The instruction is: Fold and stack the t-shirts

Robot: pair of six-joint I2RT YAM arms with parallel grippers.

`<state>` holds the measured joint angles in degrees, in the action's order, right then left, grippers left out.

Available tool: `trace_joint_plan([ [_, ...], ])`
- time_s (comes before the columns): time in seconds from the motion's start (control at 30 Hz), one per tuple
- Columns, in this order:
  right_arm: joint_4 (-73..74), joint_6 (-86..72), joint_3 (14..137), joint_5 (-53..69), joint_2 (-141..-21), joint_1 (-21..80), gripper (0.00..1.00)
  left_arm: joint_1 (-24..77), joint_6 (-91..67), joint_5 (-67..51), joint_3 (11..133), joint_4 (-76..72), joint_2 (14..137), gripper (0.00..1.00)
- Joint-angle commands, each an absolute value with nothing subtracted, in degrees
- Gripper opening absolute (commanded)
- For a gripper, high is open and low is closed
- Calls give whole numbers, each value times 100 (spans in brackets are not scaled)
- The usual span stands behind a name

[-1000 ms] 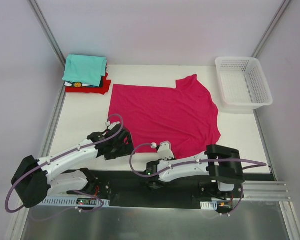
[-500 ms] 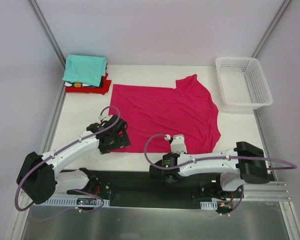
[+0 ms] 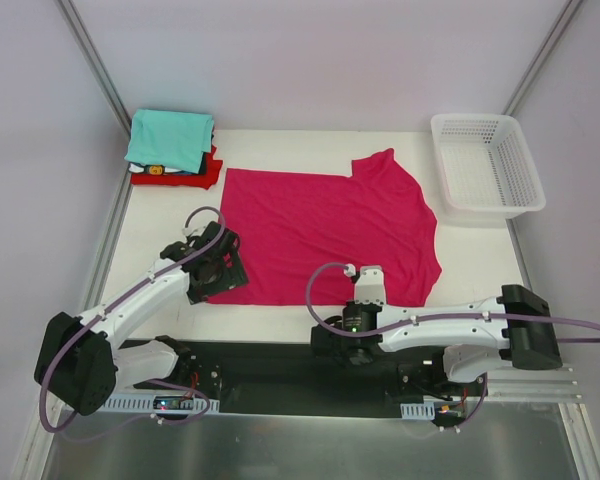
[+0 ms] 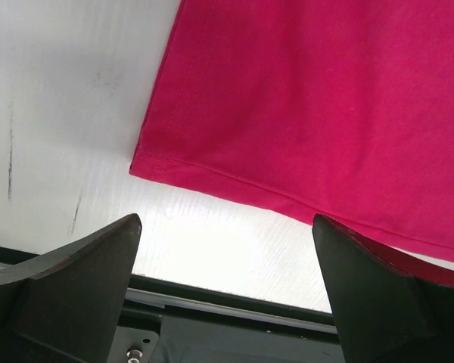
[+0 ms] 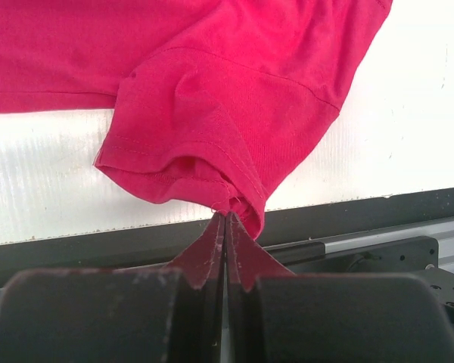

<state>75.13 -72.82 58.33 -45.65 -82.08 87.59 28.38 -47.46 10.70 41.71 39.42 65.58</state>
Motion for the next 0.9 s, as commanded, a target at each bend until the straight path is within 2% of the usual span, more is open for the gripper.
trace_joint_plan([
  [0.0, 9422, -7541, 5757, -4737, -7858, 8736, 1, 2716, -4649, 1028, 4070, 3982, 6627, 96],
  [0.33, 9501, -7550, 5713, -4693, -7462, 8745, 1, 2356, -4544, 897, 3858, 3744, 6680, 93],
  [0.87, 9501, -7541, 5625, -4676, -7216, 8736, 1, 1828, -4456, 607, 3384, 3595, 6381, 81],
])
